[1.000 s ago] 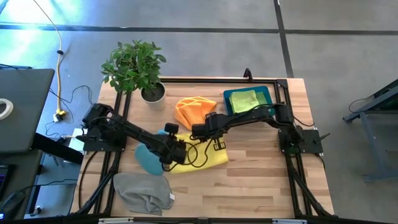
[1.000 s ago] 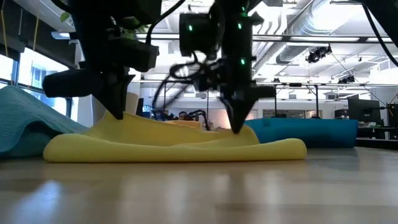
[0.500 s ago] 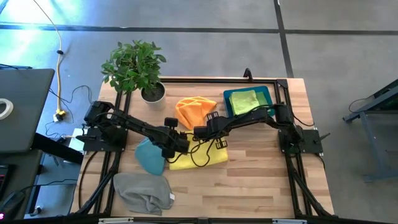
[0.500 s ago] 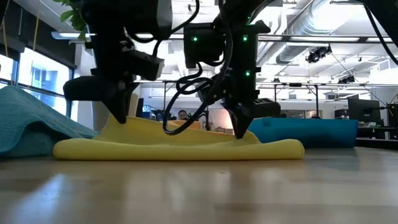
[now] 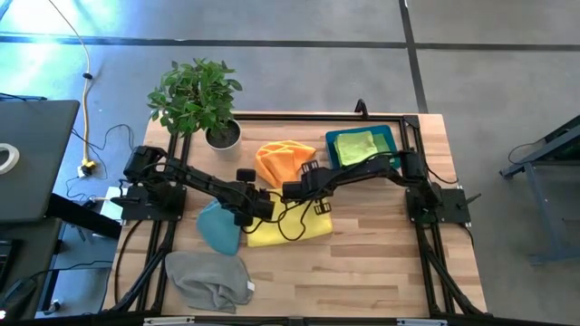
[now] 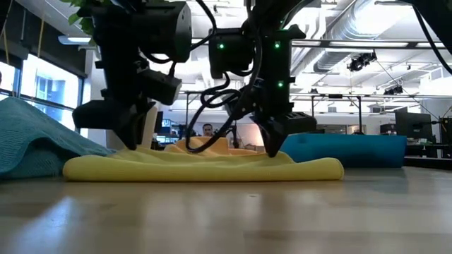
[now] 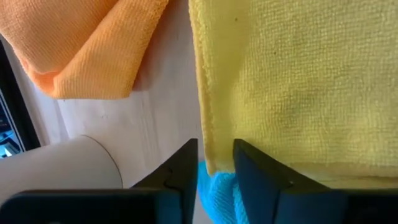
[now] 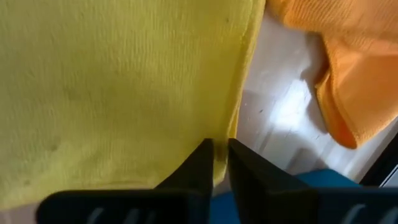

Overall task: Fold microfiber towels
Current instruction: Fold the yellow microfiber cloth

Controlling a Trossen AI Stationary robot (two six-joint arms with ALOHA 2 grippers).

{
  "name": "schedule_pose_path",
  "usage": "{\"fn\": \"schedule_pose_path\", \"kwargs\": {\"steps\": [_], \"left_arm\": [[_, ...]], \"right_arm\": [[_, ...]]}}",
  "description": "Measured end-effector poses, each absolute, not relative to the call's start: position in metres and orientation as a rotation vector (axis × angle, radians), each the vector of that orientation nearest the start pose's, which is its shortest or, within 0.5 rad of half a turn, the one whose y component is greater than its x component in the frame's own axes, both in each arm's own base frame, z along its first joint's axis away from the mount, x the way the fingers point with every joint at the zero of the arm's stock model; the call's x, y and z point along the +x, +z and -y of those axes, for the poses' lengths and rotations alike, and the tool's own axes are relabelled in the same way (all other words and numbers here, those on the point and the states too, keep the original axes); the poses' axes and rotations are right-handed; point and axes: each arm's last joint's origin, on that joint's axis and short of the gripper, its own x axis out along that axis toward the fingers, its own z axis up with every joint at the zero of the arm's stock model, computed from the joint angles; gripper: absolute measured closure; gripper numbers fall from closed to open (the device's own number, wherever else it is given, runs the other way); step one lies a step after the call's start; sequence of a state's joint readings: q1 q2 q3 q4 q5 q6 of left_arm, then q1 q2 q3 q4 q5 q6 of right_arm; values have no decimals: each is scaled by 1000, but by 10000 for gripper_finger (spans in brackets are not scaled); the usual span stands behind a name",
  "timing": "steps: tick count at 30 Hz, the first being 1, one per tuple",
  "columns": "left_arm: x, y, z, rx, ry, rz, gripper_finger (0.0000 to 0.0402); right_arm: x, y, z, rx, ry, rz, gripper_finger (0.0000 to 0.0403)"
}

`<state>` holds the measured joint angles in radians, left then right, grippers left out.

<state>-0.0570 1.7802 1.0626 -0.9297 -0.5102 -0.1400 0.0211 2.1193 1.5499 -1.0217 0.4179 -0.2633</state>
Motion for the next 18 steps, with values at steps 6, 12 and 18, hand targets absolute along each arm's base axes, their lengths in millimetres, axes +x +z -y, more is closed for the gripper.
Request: {"fn": "schedule_pose_path", "kwargs": {"steps": [6, 12, 18], "left_arm": [[291, 161, 3, 425, 459, -1600, 273], [293, 176, 15, 431, 259, -1629, 272], [285, 199, 36, 321, 42, -1550, 283]], "right_arm": [[392, 172, 4, -506, -161, -1673, 309], [385, 200, 1, -342, -193, -1761, 290], [355, 208, -11, -173, -108, -1688, 289]]}}
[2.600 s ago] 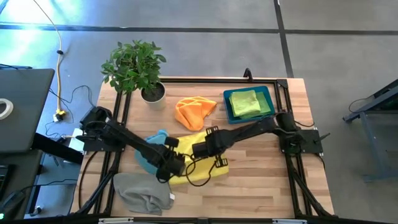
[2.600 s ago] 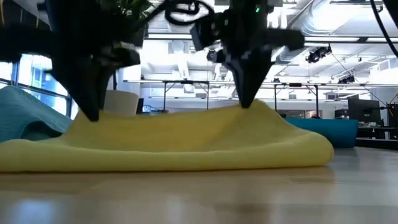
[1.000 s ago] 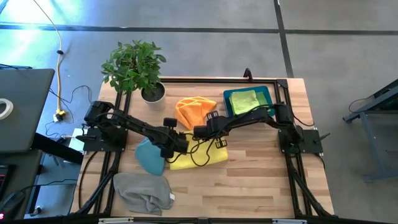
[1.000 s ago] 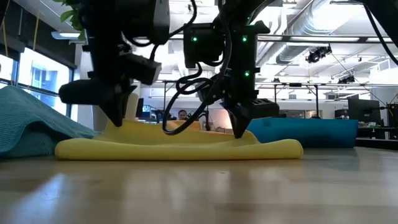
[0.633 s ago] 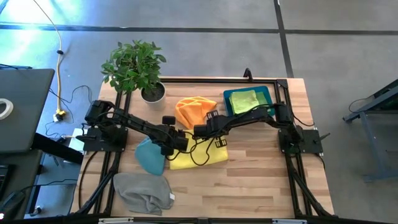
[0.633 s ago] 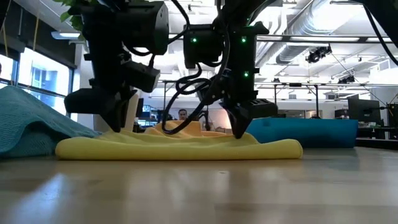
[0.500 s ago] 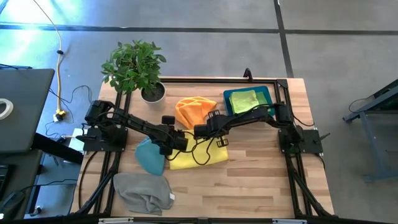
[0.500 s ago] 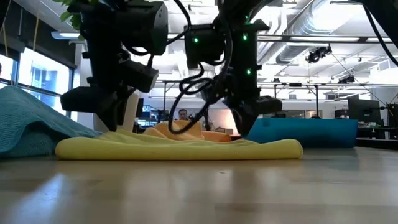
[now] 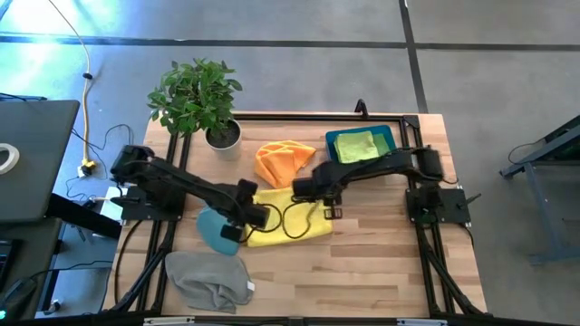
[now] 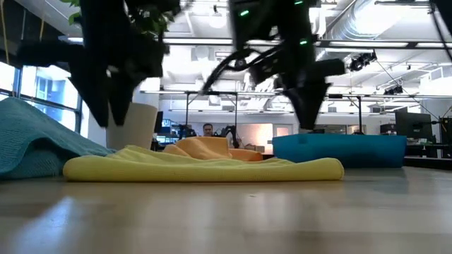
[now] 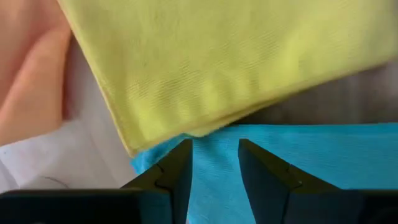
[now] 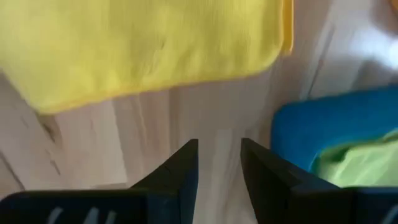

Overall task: Fold microfiber towels
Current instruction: Fold the yellow microfiber cloth

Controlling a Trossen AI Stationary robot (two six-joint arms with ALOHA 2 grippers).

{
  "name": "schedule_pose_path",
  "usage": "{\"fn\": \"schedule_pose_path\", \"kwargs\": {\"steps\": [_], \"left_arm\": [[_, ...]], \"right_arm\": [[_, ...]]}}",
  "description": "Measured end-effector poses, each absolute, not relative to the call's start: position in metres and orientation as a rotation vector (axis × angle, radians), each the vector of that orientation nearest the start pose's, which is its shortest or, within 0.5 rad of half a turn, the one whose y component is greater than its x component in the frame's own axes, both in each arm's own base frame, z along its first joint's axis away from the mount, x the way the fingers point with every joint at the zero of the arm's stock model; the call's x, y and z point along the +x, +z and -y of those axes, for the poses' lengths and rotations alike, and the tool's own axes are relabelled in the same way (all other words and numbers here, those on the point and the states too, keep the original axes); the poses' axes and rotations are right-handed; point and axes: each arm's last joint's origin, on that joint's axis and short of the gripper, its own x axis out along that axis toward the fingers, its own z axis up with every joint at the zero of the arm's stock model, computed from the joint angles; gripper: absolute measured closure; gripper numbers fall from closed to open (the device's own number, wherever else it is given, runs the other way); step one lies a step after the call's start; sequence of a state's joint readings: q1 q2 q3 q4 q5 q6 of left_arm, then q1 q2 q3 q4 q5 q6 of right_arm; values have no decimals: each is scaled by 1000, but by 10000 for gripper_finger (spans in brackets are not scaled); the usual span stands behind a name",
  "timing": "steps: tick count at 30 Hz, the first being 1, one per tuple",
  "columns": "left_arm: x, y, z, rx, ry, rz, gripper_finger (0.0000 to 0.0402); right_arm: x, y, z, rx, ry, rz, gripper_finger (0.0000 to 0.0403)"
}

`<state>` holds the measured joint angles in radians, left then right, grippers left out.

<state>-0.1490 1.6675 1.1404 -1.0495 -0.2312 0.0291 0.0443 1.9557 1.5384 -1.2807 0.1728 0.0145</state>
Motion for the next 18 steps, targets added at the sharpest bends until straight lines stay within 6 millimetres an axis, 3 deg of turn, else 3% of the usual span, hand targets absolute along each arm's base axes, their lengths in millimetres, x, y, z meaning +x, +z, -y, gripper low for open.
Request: {"fn": "schedule_pose_path", "kwargs": {"steps": [4, 7, 12, 18], "left_arm": [[280, 218, 45, 276, 53, -1366, 289], [276, 221, 49, 231, 43, -1159, 291], [268, 205, 45, 142, 95, -917, 291], [256, 172, 40, 74, 173, -847, 291]], "right_arm": [[323, 207, -22, -56, -227, -1467, 289], [305, 201, -34, 69, -294, -1211, 289], [291, 183, -51, 332, -303, -862, 289], [287, 158, -64, 443, -318, -752, 289]]}}
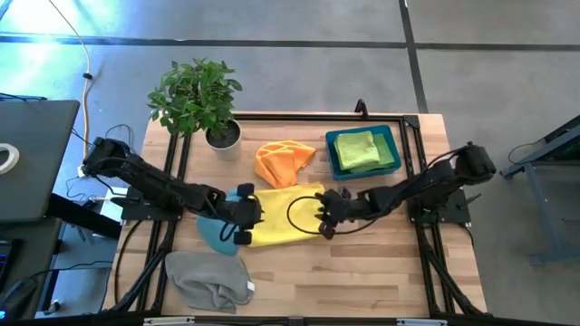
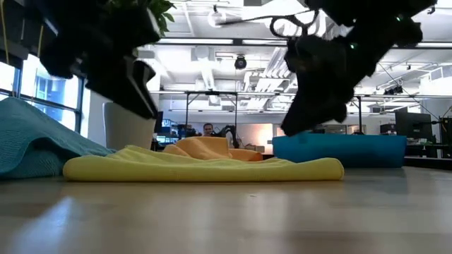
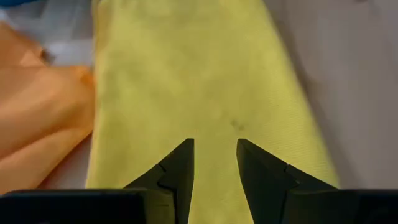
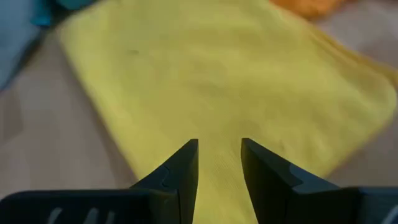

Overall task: Fold microfiber towels
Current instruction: Fold the yellow microfiber cloth

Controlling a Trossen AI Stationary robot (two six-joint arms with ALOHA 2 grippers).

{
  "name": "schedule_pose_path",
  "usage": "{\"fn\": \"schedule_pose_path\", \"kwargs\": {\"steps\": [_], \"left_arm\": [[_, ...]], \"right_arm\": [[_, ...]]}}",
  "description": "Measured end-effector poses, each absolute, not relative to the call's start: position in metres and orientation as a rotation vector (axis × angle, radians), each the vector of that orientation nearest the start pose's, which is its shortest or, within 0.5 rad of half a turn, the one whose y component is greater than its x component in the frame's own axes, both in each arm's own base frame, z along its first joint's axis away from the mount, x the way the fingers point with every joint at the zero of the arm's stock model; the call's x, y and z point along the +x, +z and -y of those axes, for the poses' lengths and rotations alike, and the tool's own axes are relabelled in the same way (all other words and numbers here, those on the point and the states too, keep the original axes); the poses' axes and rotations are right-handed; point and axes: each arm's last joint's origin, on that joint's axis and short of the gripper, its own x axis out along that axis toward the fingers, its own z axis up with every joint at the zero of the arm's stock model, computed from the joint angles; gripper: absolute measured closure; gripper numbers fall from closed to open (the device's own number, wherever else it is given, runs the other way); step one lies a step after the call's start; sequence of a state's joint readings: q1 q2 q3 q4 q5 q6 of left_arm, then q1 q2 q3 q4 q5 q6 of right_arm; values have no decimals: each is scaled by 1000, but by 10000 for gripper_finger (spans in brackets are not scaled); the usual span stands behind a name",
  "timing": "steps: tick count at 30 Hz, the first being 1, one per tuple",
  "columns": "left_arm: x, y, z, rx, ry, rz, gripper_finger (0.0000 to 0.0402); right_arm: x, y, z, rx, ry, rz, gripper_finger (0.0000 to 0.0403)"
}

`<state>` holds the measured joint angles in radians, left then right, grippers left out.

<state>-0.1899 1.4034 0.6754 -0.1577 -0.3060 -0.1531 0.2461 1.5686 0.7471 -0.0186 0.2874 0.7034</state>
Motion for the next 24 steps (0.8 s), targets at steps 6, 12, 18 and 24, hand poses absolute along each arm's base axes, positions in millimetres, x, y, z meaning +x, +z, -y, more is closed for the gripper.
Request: {"fn": "schedule_pose_path", "kwargs": {"steps": [6, 12, 18, 24], "left_arm": [[243, 151, 36, 43, 289, -889, 291], [235, 137, 34, -18, 314, -879, 291], [234, 132, 35, -66, 290, -790, 291], [236, 130, 35, -89, 293, -754, 291]], "right_arm": [[298, 138, -71, 451, -374, -797, 289], [302, 123, -73, 431, -396, -930, 289], [291, 127, -71, 392, -499, -1096, 289], [285, 137, -71, 308, -561, -1249, 289]]}}
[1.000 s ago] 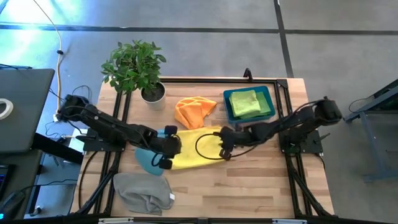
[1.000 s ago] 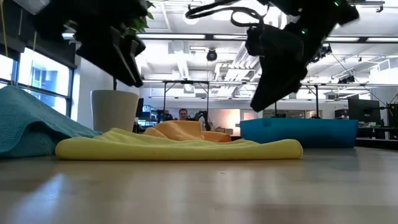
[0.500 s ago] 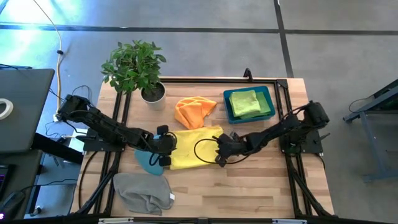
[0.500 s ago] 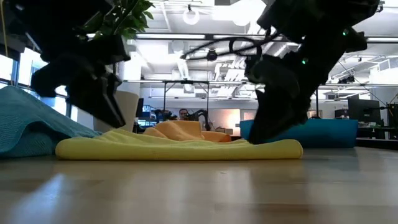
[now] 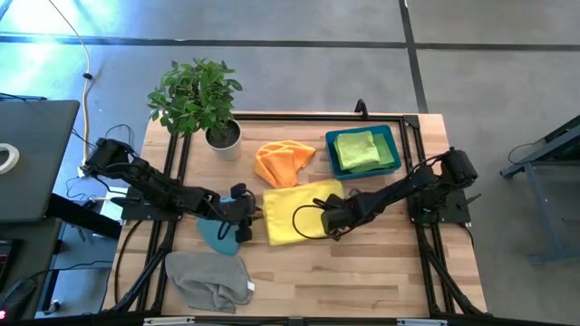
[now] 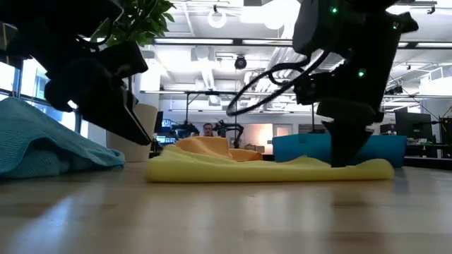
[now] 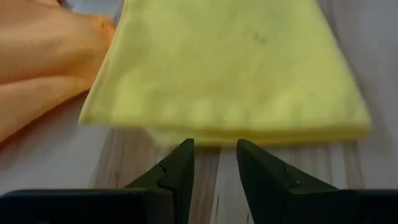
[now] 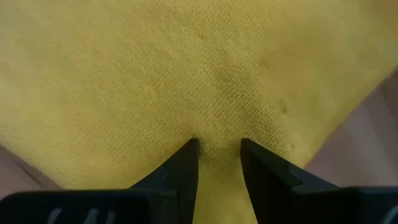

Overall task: Fold microfiber towels
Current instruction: Fold the yellow microfiber cloth

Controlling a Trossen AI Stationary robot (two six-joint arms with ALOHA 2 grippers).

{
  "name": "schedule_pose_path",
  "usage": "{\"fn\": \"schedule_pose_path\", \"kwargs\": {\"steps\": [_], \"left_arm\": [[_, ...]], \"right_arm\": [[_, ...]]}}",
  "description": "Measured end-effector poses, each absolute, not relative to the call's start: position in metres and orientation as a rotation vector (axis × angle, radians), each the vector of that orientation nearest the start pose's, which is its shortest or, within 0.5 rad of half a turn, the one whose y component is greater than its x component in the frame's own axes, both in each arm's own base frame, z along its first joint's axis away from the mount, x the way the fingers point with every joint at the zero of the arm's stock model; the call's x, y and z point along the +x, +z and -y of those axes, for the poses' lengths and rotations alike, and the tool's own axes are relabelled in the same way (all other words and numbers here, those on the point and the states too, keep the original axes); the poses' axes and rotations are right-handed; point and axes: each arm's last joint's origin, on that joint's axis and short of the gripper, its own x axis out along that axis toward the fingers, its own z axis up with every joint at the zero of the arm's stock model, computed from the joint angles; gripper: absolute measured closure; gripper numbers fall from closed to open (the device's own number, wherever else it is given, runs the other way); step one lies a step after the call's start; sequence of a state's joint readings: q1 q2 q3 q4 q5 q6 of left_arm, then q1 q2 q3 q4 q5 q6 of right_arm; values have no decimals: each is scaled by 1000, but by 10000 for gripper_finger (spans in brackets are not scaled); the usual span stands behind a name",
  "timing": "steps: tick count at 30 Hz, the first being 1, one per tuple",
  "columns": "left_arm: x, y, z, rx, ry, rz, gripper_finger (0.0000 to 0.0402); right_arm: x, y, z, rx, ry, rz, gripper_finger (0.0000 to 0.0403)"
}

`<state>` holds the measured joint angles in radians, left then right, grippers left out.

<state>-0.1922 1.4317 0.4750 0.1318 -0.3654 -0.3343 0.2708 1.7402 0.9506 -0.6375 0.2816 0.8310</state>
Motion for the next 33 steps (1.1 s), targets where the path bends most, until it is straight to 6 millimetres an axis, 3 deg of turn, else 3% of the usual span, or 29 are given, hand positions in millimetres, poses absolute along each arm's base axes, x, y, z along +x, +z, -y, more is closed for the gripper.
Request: {"fn": "schedule_pose_path", "kwargs": {"steps": [5, 9, 14, 17, 21, 24, 28, 33], "left_arm": [[237, 132, 36, -111, 305, -726, 291], [241, 136, 38, -127, 294, -669, 291], [243, 139, 41, -135, 280, -636, 291], [242, 139, 43, -129, 276, -636, 291], [243, 139, 42, -128, 279, -634, 291], [243, 139, 42, -118, 294, -626, 291], [243, 139, 42, -118, 295, -626, 291], [243, 139, 42, -115, 294, -626, 291]], "right_arm": [[288, 163, -81, 188, -583, -1260, 302], [280, 167, -84, 155, -631, -1276, 317], [241, 151, -82, 249, -726, -1382, 320], [220, 154, -82, 362, -781, -1284, 320], [200, 163, -80, 445, -748, -1027, 320], [187, 157, -72, 613, -750, -875, 320], [188, 150, -68, 766, -661, -739, 308], [192, 148, -60, 790, -660, -710, 241]]}}
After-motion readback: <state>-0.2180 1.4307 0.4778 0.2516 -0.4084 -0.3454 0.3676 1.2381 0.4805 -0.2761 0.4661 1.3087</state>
